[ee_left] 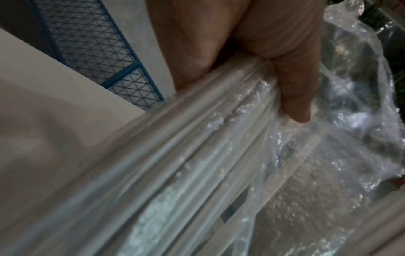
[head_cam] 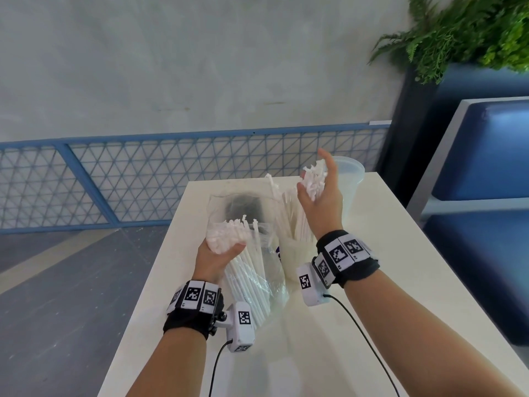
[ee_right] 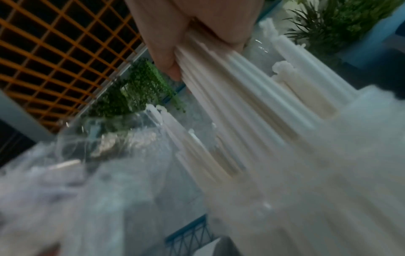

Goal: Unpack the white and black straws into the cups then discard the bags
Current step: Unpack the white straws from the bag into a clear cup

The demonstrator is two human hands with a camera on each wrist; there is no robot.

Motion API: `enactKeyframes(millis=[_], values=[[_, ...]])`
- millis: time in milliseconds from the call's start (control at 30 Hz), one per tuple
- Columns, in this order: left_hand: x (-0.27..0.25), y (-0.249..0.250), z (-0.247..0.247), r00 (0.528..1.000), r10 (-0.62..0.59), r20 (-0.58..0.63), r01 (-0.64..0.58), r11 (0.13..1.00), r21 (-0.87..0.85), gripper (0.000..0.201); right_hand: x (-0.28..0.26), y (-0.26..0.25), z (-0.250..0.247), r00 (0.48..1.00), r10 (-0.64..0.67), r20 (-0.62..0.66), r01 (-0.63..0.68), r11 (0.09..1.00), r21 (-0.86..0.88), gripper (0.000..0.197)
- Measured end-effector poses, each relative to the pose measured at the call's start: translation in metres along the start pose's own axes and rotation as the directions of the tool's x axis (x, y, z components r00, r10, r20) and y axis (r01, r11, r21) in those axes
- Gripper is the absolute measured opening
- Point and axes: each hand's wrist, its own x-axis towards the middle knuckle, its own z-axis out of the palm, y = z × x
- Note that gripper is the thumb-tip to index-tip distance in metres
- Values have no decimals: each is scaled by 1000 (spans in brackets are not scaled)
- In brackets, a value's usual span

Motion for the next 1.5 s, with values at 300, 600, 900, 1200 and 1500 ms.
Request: enactKeyframes(millis=[300, 600, 900, 1200, 1500], values=[[1, -4, -3, 1000, -2, 10, 2, 1000, -21, 34, -16, 22, 3, 984, -177, 1, 169, 942, -291, 18], [2, -7, -4, 1000, 9, 4, -9, 999, -50, 35, -5, 30, -10, 997, 63, 33, -51, 958, -281, 16], [15, -19, -8, 999, 34, 1, -34, 991, -127, 32, 0, -11, 16, 909, -374, 185, 408, 702, -584, 44], [22, -26, -20, 999, 32, -5, -32, 984, -174, 34, 20, -24, 31, 878, -85, 471, 408, 647, -644, 45], [22, -26, -20, 999, 51, -1, -51, 981, -188, 31, 12, 5, 7, 942, -80, 325, 311, 569, -761, 26]])
